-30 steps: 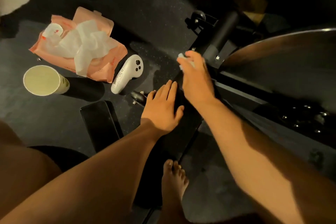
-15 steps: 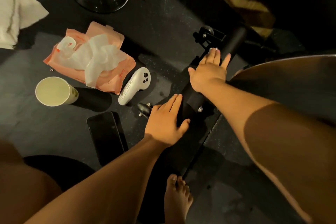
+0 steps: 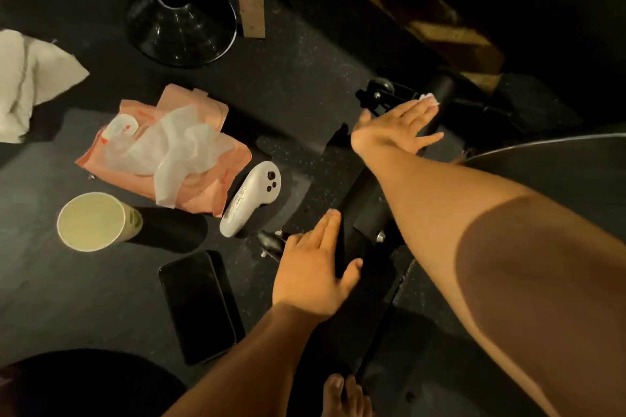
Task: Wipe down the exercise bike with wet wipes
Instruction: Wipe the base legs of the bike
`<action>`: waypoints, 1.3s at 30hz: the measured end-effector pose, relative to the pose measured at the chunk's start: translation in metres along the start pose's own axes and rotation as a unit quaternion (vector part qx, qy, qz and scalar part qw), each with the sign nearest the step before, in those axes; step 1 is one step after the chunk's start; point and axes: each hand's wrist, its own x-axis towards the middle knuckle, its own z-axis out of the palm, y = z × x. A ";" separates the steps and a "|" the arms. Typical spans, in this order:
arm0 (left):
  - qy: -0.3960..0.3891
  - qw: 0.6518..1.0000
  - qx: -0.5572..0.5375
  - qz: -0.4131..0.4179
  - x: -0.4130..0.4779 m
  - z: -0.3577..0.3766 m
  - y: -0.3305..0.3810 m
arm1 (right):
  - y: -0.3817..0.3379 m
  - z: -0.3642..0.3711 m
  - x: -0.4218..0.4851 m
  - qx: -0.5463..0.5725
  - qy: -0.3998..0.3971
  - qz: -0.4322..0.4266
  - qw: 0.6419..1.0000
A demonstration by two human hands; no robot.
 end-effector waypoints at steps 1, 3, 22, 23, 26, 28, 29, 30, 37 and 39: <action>0.003 1.000 -0.005 0.002 -0.001 0.000 0.000 | -0.008 -0.007 0.010 0.069 0.012 0.053 0.996; 0.005 1.000 -0.011 0.005 -0.002 0.000 -0.001 | -0.014 -0.019 0.027 0.185 0.036 0.142 0.972; -0.029 1.000 -0.001 -0.003 0.004 -0.004 0.001 | 0.056 0.007 -0.059 -0.110 0.023 -0.207 0.972; -0.028 1.000 0.000 -0.004 0.005 -0.005 0.001 | 0.066 0.008 -0.069 -0.137 0.020 -0.274 0.952; -0.020 1.000 -0.016 -0.010 0.004 -0.005 0.004 | 0.106 0.023 -0.101 -0.166 0.049 -0.468 0.866; -0.016 0.999 -0.049 -0.008 0.004 -0.005 0.003 | 0.129 0.038 -0.117 -0.119 0.070 -0.524 0.840; -0.016 0.998 -0.066 -0.014 0.004 -0.005 0.002 | 0.140 0.048 -0.128 -0.094 0.077 -0.530 0.839; -0.011 0.996 -0.082 -0.024 0.004 -0.006 0.003 | 0.151 0.059 -0.140 -0.061 0.082 -0.524 0.846; 0.024 0.993 -0.102 -0.057 0.000 -0.009 0.008 | 0.116 0.080 -0.273 0.488 -0.101 -0.083 0.863; 0.037 0.992 -0.107 -0.059 0.001 -0.009 0.007 | 0.110 0.082 -0.255 0.525 -0.066 0.019 0.848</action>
